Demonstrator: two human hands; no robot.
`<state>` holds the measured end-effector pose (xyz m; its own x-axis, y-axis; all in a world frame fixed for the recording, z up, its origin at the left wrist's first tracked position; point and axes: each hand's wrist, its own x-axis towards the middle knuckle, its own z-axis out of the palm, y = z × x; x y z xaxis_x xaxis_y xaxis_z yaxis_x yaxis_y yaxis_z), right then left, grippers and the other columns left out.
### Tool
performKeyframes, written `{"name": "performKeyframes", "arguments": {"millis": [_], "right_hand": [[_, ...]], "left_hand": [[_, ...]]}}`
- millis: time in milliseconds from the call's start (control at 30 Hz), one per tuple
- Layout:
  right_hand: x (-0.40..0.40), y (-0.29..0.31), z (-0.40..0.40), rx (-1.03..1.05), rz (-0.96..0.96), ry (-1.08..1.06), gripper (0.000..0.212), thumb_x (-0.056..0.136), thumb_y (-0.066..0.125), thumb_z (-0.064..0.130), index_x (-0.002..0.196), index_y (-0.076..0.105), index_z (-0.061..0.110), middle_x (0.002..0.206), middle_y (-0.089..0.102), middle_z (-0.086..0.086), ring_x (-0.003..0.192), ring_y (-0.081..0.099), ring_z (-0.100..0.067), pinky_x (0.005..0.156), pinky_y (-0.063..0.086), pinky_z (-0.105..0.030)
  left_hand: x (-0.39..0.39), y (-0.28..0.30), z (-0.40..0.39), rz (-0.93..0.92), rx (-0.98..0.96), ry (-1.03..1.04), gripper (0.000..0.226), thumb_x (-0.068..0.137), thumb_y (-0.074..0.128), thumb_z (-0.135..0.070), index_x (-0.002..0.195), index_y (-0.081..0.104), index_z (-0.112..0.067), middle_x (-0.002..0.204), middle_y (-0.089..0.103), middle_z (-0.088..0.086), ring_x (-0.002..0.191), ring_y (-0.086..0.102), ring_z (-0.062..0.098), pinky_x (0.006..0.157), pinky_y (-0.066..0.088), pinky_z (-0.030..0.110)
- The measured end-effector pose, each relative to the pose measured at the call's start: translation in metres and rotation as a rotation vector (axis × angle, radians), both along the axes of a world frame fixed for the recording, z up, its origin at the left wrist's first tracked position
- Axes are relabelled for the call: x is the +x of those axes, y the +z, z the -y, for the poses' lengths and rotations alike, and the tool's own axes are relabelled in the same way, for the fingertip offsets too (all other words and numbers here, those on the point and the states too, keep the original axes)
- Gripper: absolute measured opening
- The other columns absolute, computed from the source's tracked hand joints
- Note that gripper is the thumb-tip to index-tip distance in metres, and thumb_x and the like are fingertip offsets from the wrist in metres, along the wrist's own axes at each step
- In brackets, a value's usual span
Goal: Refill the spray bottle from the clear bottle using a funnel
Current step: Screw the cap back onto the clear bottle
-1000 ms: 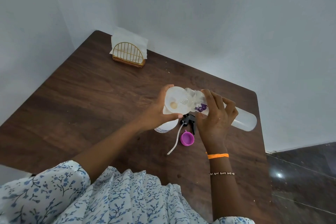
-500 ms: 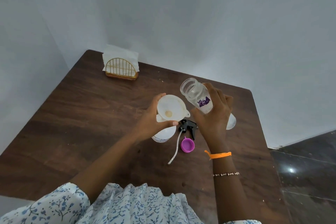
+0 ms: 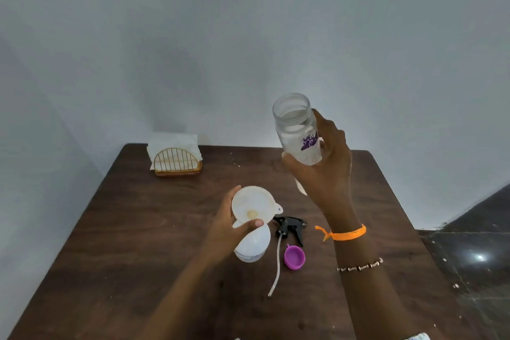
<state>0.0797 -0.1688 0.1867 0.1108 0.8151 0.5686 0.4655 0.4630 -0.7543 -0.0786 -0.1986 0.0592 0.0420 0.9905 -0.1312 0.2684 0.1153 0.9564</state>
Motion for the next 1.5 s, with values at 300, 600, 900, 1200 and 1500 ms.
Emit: {"name": "performKeyframes", "arguments": {"millis": [300,600,900,1200,1500], "right_hand": [[-0.005,0.024,-0.012,-0.021,-0.156,0.106,0.064,0.059,0.069,0.042,0.118,0.058,0.02,0.104,0.064,0.007,0.098,0.06,-0.01,0.08,0.051,-0.021],[-0.023,0.039,-0.01,-0.067,-0.199,0.166,0.039,0.064,0.073,0.035,0.1,0.064,0.026,0.093,0.065,0.018,0.085,0.061,-0.004,0.074,0.053,-0.021],[-0.028,0.042,-0.012,-0.15,-0.203,0.234,0.051,0.065,0.074,0.042,0.112,0.06,0.025,0.104,0.065,0.02,0.094,0.061,-0.002,0.081,0.054,-0.025],[0.001,0.001,-0.001,-0.39,-0.479,0.121,0.023,0.095,0.048,0.031,0.104,0.064,0.018,0.094,0.065,0.009,0.075,0.055,-0.001,0.068,0.044,-0.015],[0.046,-0.122,0.002,-0.702,-0.053,-0.312,0.015,0.088,0.053,0.009,0.086,0.068,0.011,0.095,0.069,-0.005,0.091,0.058,-0.018,0.081,0.042,-0.027]], "left_hand": [[-0.004,0.014,-0.001,0.04,0.003,0.057,0.095,0.057,0.069,-0.054,0.137,0.022,-0.038,0.145,0.035,-0.005,0.129,0.037,0.014,0.1,0.037,0.032],[-0.007,0.071,-0.013,0.154,0.251,-0.042,0.085,0.051,0.066,-0.078,0.126,0.039,-0.047,0.135,0.048,-0.017,0.127,0.046,0.007,0.102,0.043,0.039],[0.011,0.094,-0.013,0.132,0.307,-0.021,0.042,0.067,0.07,-0.041,0.105,0.054,-0.039,0.108,0.065,-0.014,0.098,0.064,0.002,0.079,0.054,0.019],[0.01,0.091,-0.014,0.151,0.329,0.023,0.04,0.071,0.076,-0.023,0.102,0.056,-0.039,0.107,0.067,-0.012,0.098,0.065,0.006,0.083,0.054,0.028],[0.01,0.084,-0.006,0.154,0.287,0.038,0.044,0.07,0.079,-0.024,0.102,0.054,-0.042,0.112,0.063,-0.011,0.104,0.062,0.01,0.089,0.054,0.038]]}}
